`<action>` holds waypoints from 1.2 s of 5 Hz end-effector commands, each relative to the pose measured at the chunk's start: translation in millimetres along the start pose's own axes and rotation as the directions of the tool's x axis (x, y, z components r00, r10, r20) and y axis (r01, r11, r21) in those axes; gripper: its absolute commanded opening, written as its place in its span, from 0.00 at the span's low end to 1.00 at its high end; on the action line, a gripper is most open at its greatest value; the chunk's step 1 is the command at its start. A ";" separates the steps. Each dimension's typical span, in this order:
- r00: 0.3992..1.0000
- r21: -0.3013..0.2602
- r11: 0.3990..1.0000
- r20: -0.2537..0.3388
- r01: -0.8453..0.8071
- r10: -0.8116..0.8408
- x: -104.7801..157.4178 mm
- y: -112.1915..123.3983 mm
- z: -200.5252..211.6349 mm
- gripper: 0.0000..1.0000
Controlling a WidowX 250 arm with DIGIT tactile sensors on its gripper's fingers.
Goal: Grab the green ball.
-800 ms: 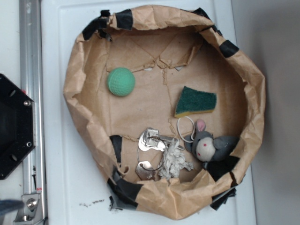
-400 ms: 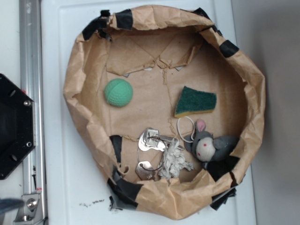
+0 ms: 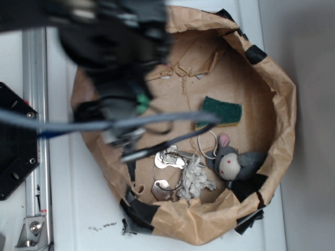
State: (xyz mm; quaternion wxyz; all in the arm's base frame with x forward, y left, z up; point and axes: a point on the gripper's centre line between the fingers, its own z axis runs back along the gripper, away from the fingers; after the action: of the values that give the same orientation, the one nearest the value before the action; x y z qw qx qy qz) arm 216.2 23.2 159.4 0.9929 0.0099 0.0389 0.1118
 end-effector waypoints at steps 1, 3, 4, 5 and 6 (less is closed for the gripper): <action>0.986 0.059 0.985 -0.054 0.161 -0.158 3.3 5.3 -92.6 1.00; 0.920 0.086 0.933 0.159 0.350 -0.359 -4.3 -4.9 -143.6 1.00; 0.922 0.086 0.933 0.146 0.351 -0.360 13.0 -4.1 -143.8 1.00; 0.921 0.099 0.929 0.128 0.357 -0.368 18.2 -8.9 -145.0 1.00; 0.916 0.104 0.926 0.139 0.363 -0.375 17.2 -10.8 -145.3 0.00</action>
State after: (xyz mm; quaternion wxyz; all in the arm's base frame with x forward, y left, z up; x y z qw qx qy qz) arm 218.8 22.5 17.5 0.9964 0.0494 -0.0270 -0.0636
